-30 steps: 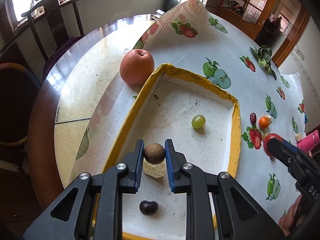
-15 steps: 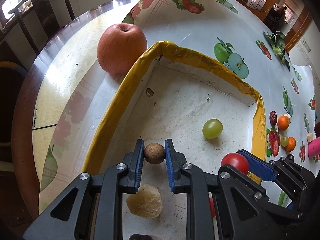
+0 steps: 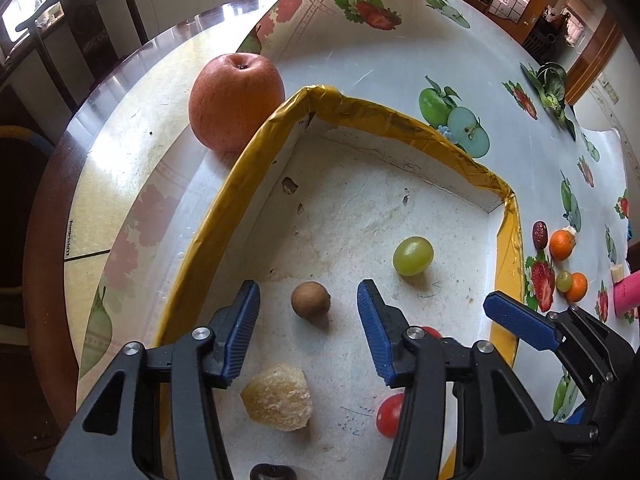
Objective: Organize fruits
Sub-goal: 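Open the right gripper to drop the tomato while the left gripper releases the kiwi into the tray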
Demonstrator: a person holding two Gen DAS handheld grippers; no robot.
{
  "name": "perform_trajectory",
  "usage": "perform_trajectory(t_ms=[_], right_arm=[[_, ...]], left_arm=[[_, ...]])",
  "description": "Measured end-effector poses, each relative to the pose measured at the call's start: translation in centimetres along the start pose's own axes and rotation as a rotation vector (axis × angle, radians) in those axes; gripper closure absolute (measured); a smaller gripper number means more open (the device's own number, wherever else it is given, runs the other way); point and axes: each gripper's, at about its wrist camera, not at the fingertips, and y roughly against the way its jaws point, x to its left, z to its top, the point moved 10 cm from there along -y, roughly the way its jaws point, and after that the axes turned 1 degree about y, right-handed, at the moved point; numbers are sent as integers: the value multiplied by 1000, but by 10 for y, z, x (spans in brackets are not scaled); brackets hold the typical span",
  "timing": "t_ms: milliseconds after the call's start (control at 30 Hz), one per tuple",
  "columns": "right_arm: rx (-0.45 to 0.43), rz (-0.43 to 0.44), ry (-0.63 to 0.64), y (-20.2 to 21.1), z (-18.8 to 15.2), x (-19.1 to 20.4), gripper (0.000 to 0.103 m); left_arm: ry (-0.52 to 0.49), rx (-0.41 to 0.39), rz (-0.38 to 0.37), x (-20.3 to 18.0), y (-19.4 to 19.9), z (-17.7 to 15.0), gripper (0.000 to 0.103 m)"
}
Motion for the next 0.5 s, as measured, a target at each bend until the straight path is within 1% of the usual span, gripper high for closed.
perform_trajectory(t_ms=[267, 400, 500], right_arm=[[-84, 2, -75, 53, -1, -15, 53], [-108, -10, -99, 74, -9, -20, 53], [-118, -16, -112, 88, -17, -23, 53]], left_arm=[[14, -55, -4, 0, 33, -2, 54], [-4, -74, 3, -8, 46, -7, 54], [-14, -82, -6, -15, 55, -11, 54]])
